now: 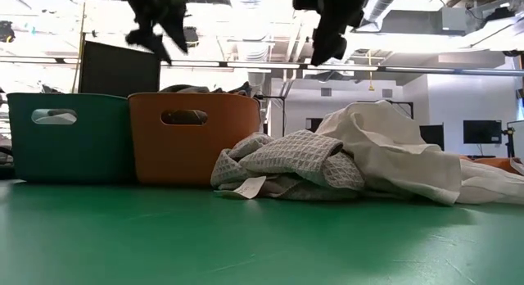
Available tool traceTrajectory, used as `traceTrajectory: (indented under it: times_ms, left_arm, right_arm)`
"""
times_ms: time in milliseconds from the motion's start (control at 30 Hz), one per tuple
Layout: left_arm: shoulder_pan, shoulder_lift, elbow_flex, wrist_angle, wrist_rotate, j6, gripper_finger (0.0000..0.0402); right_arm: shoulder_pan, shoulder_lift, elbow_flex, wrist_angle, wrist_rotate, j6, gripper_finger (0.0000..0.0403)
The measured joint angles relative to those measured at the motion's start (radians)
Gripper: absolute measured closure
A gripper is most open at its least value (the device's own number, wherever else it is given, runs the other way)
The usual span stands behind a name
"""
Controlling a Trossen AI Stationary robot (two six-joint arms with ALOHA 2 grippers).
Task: Sort towels by color in basket
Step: Put the light gray towel into the blue bin
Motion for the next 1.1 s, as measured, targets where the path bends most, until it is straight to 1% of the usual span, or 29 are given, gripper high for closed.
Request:
traceTrajectory:
  times_ms: [67, 200, 267, 367, 500, 633, 800, 900, 1000, 1100]
  left_arm:
    - [-0.036, -0.049, -0.004, 0.043, -0.001, 0.002, 0.0120]
    - [-0.103, -0.126, -0.006, 0.053, -0.001, -0.032, 0.0120]
    - [-0.138, -0.158, -0.006, 0.042, -0.001, -0.054, 0.0120]
    - [-0.187, -0.201, -0.006, 0.033, -0.001, -0.082, 0.0120]
    - [-0.244, -0.235, -0.007, 0.033, -0.004, -0.100, 0.0120]
    - [-0.288, -0.244, -0.007, 0.027, -0.004, -0.121, 0.0120]
    - [-0.356, -0.247, -0.007, 0.025, -0.004, -0.141, 0.0120]
    - [-0.392, -0.246, -0.007, 0.025, -0.006, -0.152, 0.0120]
    - [-0.422, -0.247, -0.007, 0.025, -0.031, -0.156, 0.0120]
    - [-0.443, -0.246, -0.007, 0.026, -0.070, -0.156, 0.0120]
  right_arm:
    - [0.044, 0.041, -0.001, 0.047, 0.057, 0.071, 0.0189]
    - [0.116, 0.128, -0.001, 0.149, 0.079, 0.254, 0.0189]
    - [0.151, 0.175, -0.001, 0.168, 0.115, 0.343, 0.0191]
    - [0.195, 0.233, -0.001, 0.169, 0.196, 0.455, 0.0198]
    - [0.234, 0.283, -0.001, 0.181, 0.293, 0.565, 0.0208]
    - [0.240, 0.308, -0.001, 0.205, 0.345, 0.633, 0.0210]
    - [0.239, 0.311, -0.001, 0.225, 0.389, 0.630, 0.0210]
    - [0.237, 0.311, -0.001, 0.257, 0.392, 0.575, 0.0208]
    - [0.233, 0.316, -0.001, 0.297, 0.403, 0.504, 0.0201]
    - [0.221, 0.356, 0.000, 0.331, 0.433, 0.413, 0.0196]
